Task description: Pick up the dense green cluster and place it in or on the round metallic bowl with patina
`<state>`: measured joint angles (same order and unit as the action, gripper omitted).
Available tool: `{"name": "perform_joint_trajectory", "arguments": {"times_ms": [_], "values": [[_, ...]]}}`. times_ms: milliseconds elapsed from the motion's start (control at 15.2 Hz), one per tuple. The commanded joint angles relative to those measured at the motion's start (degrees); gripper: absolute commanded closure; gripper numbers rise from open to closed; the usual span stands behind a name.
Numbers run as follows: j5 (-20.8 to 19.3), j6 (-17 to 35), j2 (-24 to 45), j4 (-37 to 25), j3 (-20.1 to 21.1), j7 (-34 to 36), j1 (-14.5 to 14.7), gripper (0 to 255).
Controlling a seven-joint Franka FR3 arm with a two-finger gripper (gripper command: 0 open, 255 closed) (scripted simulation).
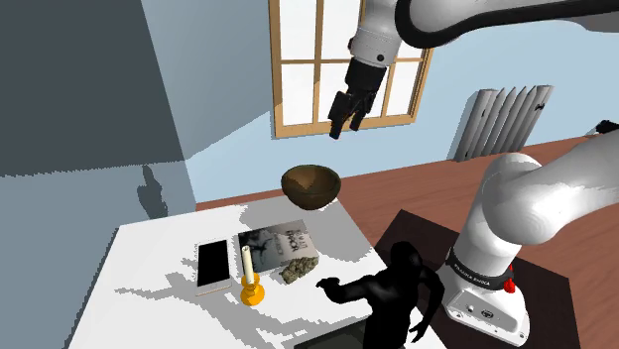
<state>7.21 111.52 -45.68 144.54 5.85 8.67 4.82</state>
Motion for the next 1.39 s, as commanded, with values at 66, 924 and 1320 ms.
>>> {"name": "perform_joint_trajectory", "arguments": {"times_ms": [66, 924, 1320], "values": [[2.0, 4.8, 1.2, 3.1, 2.5, 1.2, 1.9, 0], [9.5, 28.3, 15.5, 9.8, 14.9, 7.0, 9.6, 0], [9.5, 39.8, 26.8, 8.8, 21.6, 11.0, 10.9, 0]]}}
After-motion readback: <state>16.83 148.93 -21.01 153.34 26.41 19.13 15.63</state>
